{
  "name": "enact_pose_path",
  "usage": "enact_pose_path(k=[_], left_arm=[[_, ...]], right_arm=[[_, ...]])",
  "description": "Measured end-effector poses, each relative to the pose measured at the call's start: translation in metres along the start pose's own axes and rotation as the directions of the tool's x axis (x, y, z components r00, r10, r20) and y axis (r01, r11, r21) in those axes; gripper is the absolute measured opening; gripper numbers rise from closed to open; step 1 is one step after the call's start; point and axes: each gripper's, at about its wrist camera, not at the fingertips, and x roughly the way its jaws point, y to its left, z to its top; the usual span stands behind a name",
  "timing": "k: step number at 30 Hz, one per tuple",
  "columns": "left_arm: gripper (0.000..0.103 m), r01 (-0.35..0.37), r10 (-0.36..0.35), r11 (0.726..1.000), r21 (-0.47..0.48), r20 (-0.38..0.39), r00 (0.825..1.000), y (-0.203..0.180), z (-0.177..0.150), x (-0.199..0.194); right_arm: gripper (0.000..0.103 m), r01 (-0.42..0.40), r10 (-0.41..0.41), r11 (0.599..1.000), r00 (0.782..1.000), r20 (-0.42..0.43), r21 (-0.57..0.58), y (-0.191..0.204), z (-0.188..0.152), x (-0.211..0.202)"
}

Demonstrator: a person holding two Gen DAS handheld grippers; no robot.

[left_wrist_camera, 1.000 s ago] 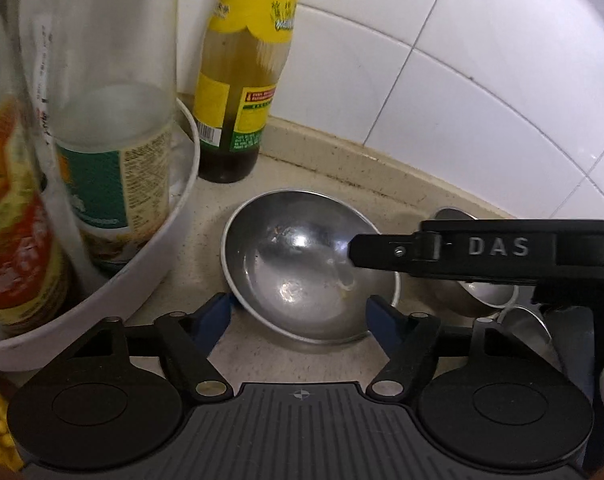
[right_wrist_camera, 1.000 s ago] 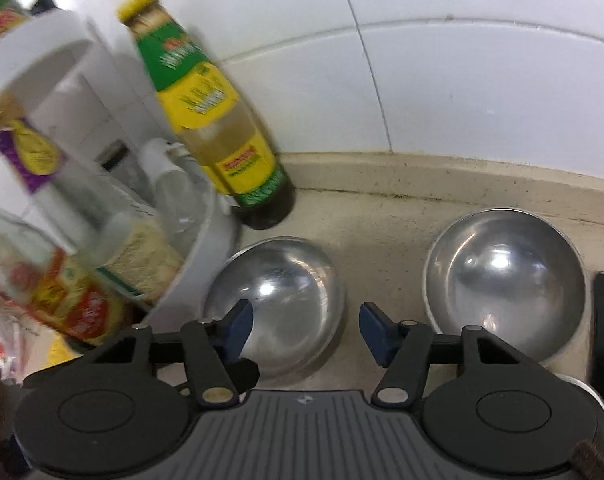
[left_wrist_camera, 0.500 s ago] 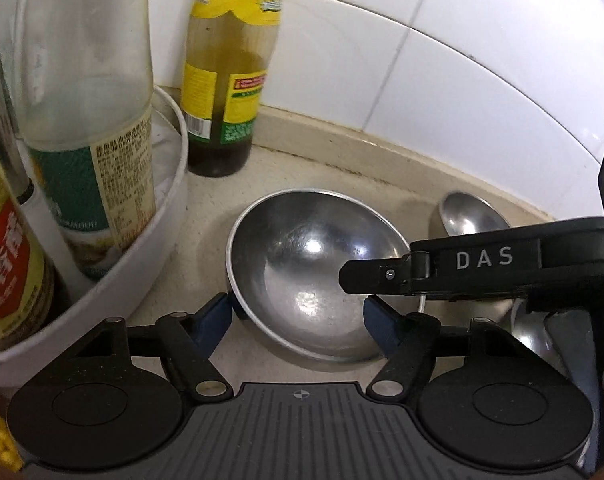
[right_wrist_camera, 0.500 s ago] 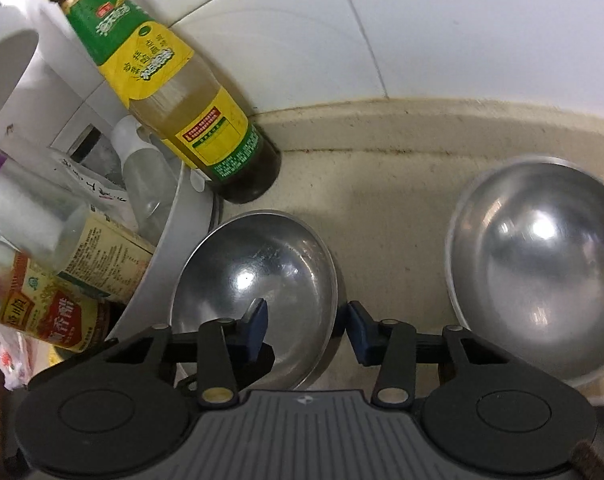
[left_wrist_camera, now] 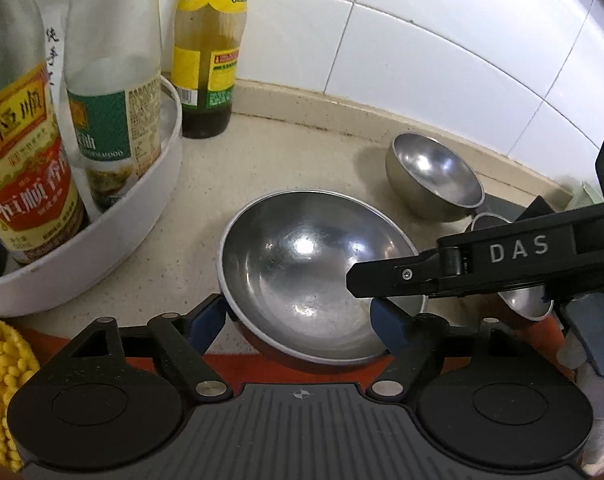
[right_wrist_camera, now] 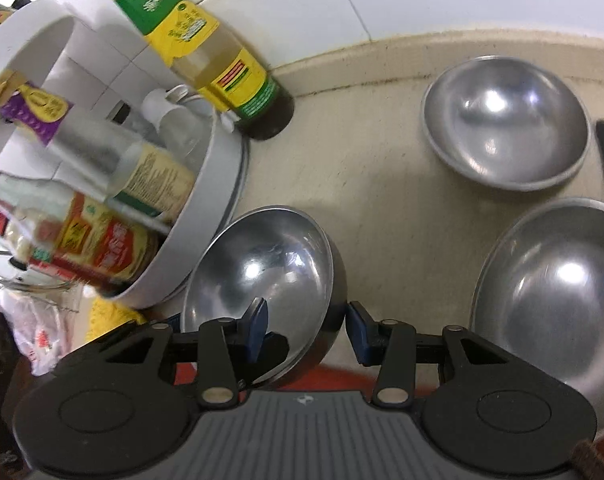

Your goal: Organize plates and bowls

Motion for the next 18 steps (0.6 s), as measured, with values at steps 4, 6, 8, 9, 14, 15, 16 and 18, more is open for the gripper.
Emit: enact_pose_path(k=[4, 6, 8, 9, 14, 15, 16, 18], left_arm=[[0.079, 0.008, -0.008, 1.0, 0.001, -0.024, 1.0, 0.003, -0.005, -0.002], [0.081, 0.003, -0.003, 1.0, 0.015, 0.003, 1.0, 0.003, -0.006, -0.011], [0.082, -0.002, 0.002, 1.0, 0.022, 0.017, 1.0, 0.003, -0.004, -0.019], [0.083, -0.001, 0.001, 1.0, 0.022, 0.024, 1.0, 0.003, -0.003, -0.023], [0.09, 0.004, -0.01, 0.998, 0.062, 0.098, 0.995, -0.01, 0.016, -0.042], [0.092, -0.002, -0.007, 0.997, 0.075, 0.113, 0.994, -0.016, 0.023, -0.043], [0.093, -0.004, -0.007, 0.996, 0.084, 0.124, 0.992, -0.021, 0.029, -0.041], [0.099, 0.009, -0.024, 0.994, 0.111, 0.133, 0.991, -0.034, 0.043, -0.036]], right_arm=[[0.042, 0.004, -0.004, 1.0, 1.0, -0.003, 0.015, -0.005, -0.005, 0.006], [0.042, 0.005, -0.005, 1.0, 1.0, 0.001, 0.019, -0.007, -0.01, 0.0], [0.042, 0.011, -0.011, 1.0, 1.0, 0.023, 0.011, -0.007, -0.011, -0.012], [0.042, 0.013, -0.013, 1.0, 0.999, 0.039, 0.008, -0.008, -0.01, -0.019], [0.043, 0.01, -0.01, 1.0, 0.991, 0.132, 0.001, -0.011, -0.001, -0.063], [0.046, 0.023, -0.022, 1.0, 0.988, 0.153, -0.004, -0.013, 0.002, -0.072], [0.048, 0.046, -0.044, 0.999, 0.983, 0.178, -0.006, -0.017, 0.006, -0.079], [0.051, 0.095, -0.094, 0.995, 0.972, 0.215, 0.005, -0.026, 0.012, -0.09]])
